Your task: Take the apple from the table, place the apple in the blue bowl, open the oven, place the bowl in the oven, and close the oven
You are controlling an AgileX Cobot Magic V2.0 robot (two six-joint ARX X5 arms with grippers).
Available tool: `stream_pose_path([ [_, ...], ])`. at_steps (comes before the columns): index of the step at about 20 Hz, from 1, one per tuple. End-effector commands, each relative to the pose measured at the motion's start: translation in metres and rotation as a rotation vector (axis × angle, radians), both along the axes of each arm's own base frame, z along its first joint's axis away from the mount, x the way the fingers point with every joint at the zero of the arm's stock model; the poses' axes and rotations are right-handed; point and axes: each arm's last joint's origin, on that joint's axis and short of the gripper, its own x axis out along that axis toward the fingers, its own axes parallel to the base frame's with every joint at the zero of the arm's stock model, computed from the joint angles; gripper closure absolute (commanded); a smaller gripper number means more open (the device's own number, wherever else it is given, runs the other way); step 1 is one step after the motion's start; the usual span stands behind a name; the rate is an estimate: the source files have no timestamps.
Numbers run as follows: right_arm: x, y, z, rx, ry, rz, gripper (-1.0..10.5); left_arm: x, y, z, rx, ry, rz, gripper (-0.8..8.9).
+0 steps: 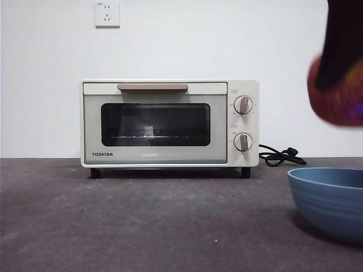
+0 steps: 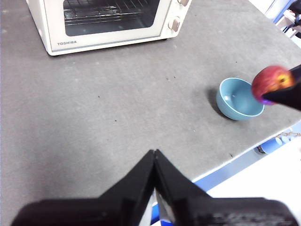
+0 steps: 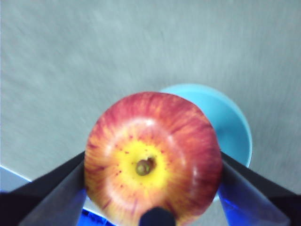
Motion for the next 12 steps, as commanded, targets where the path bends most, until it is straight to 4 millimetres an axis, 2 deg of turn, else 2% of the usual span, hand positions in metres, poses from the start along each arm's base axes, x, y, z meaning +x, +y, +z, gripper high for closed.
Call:
stream_pose_path([
  [1, 0.006, -0.004, -0.014, 0.025, 0.038, -0.028, 9.6, -0.002, 0.0, 0.001, -0.008, -0.007, -0.018, 8.19],
  [5, 0.02, -0.01, -0.025, 0.115, 0.025, -0.074, 9.6, -0.002, 0.0, 0.001, -0.005, -0.009, -0.04, 8.19],
  [12, 0.041, -0.008, -0.043, 0.049, 0.125, -0.073, 9.5, -0.002, 0.0, 0.001, 0.0, -0.012, -0.062, 8.19],
])
